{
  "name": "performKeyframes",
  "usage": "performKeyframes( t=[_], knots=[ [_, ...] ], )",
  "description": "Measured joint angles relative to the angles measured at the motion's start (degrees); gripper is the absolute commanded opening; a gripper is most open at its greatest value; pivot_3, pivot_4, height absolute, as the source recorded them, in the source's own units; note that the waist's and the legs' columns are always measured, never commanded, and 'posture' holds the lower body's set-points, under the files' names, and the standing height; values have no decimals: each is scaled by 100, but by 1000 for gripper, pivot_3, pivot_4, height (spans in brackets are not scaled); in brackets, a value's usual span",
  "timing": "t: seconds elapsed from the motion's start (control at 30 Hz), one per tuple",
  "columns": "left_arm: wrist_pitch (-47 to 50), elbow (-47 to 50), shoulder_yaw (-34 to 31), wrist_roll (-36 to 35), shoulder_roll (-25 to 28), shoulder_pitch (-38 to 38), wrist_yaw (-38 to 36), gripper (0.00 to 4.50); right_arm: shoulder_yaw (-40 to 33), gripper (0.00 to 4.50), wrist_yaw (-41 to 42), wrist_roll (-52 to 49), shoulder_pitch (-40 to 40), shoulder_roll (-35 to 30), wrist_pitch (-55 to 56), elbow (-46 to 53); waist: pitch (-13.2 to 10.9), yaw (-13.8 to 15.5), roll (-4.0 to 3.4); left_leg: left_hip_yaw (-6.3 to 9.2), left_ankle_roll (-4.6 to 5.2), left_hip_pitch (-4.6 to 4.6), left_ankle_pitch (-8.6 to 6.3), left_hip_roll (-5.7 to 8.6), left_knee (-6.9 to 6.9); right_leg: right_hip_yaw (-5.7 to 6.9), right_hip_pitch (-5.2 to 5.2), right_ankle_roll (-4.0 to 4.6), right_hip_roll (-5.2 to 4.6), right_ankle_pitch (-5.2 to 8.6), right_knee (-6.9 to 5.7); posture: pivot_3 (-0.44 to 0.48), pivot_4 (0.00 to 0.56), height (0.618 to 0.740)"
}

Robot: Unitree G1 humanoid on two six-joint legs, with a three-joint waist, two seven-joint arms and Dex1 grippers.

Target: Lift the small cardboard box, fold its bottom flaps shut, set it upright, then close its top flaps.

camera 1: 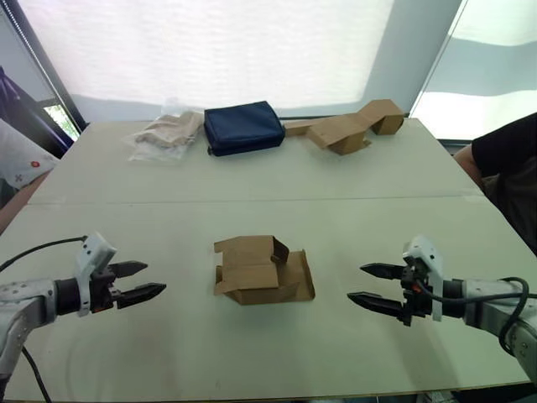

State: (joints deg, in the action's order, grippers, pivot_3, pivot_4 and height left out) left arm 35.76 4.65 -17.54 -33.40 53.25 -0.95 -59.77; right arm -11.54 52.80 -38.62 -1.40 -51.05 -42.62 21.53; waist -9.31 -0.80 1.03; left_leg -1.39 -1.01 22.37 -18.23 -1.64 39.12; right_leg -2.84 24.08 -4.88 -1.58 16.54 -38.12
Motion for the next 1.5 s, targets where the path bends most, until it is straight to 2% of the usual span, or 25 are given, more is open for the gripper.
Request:
performKeyframes(
  t=[0.13, 0.33, 0.5, 0.63, 0.83, 1.0, 1.23, 1.5],
  knots=[
    [138, -11, -1, -35, -12, 80, 19, 4500, -7, 4421, 80, 87, -5, -141, 28, -28, 0, 0, 0, 0, 0, 0, 0, 0, 0, 0, 0, 0, 1, 0, -1, 0, 150, 740],
    [439, -579, 25, -124, 125, 395, -282, 4500, -15, 4421, 21, 164, -5, -153, 30, 206, 0, -4, 0, -1, 0, -1, 0, -1, 0, 5, 2, 0, 6, 0, -4, 0, 150, 740],
    [1894, -625, 22, -1168, 46, 754, -683, 4500, -30, 4421, -240, -287, 395, -149, -423, 932, 1, -7, -2, -1, 0, 0, 0, 0, 4, 6, 3, 0, 5, 0, -8, 0, 150, 740],
    [2627, -621, 182, -1724, -451, 1041, -725, 4500, 69, 4421, -728, -978, 1134, 20, -881, 1859, 2, -13, 3, 7, 0, 1, 0, -2, 4, 7, 3, 0, 6, 0, -8, 0, 150, 740],
    [3072, -704, 434, -1896, -1012, 1480, -461, 4500, 524, 4421, -1421, -1410, 1528, 127, -1381, 2429, 3, 17, 8, 9, -1, 5, 1, 3, 9, 5, 2, 0, -4, 0, -7, 0, 150, 740],
    [3284, -809, 510, -2068, -1561, 1667, -222, 4500, 682, 4421, -1730, -1463, 1500, 243, -1445, 2494, 4, 3, 9, 9, -1, 5, 1, 1, 10, 5, 3, 0, -1, 0, -8, 0, 150, 740],
    [3357, -812, 699, -2086, -1965, 1663, -6, 4500, 817, 4421, -1869, -1355, 1251, 244, -1399, 2503, 5, 2, 8, 8, -2, 4, 1, 2, 10, 4, 2, 0, -1, 0, -8, 0, 150, 740],
    [3281, -830, 780, -2081, -2346, 1954, 247, 4500, 561, 4421, -1879, -1689, 985, 58, -1407, 2683, 6, 9, 8, 9, -2, 4, 1, 2, 11, 4, 0, 0, 0, 0, -8, 0, 150, 740]
  ],
)
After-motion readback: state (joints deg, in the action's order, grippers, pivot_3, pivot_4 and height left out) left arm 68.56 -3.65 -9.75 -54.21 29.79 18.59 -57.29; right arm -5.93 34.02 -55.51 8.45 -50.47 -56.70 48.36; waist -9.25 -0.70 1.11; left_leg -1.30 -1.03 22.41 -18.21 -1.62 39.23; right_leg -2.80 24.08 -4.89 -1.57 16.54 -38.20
